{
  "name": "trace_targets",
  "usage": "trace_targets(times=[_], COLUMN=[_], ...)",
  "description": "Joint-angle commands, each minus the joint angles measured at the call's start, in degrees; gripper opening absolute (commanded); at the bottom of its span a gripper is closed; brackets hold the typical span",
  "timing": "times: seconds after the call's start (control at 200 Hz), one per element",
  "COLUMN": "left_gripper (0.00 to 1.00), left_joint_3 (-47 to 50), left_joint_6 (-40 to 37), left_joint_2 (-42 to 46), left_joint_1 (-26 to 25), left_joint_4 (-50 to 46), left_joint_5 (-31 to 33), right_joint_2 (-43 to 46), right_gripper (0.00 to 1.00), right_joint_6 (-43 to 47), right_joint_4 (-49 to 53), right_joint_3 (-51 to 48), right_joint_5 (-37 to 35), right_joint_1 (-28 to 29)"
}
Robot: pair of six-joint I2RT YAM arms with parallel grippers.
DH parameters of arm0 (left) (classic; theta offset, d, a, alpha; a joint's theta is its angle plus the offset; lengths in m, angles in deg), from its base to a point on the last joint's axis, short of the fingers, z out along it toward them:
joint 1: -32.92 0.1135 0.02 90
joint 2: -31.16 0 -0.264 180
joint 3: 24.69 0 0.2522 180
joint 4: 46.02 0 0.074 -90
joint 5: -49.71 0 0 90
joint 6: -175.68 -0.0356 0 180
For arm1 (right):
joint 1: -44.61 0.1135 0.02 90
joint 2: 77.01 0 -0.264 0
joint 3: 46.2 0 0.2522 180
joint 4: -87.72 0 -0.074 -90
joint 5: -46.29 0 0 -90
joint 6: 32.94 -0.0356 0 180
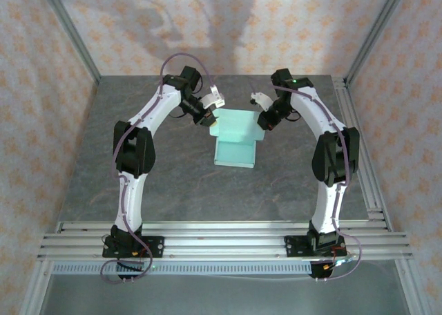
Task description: Fold the paper box
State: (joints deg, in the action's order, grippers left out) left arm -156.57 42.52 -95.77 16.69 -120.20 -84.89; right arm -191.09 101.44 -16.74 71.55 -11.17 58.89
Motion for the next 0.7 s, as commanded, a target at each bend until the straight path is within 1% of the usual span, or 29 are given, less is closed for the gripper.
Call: trace_targets(times=[0.0,0.1,0.205,0.305,0.395,0.505,0.691], left_gripper=[0.0,0.0,0.0,0.0,0.0,0.0,0.0], left_joint_3=[-0.9,0.8,3.9,5.9,7.9,9.9,11.1], left_joint_6=[2.9,6.0,10.3,14.8,18.8,23.8,27.4], left_joint_2=[-0.2,1.3,2.9,4.1,4.9,6.0,8.1], left_joint_1=[0.1,-0.3,-0.9,-2.1,-3.1,-3.5,-5.0], left_joint_4=[0.6,3.7,8.7,12.5,15.8,20.1,23.1], left_joint_5=[0.4,2.8,5.1,9.8,13.6,14.4,17.7], right_joint_2=[1.1,3.2,5.4,7.9,10.2,12.7,17.6], right_gripper=[0.0,0.0,0.0,0.0,0.0,0.0,0.0], right_joint_6=[-2.2,-8.1,-17.5,-26.4,-30.6,-35.2,-39.6], right_joint_4=[-0.5,-7.1,-15.9,-24.0,-29.2,-33.6,-42.2], right_joint_3=[0.0,-3.2,-7.3,-11.9,-15.9,-18.5,-25.0], right_joint_5=[-2.3,-8.1,-14.1,-19.5,-23.2,-29.0,-31.7], right_joint_1=[-0.1,1.1,2.4,2.9,4.4,6.2,7.7])
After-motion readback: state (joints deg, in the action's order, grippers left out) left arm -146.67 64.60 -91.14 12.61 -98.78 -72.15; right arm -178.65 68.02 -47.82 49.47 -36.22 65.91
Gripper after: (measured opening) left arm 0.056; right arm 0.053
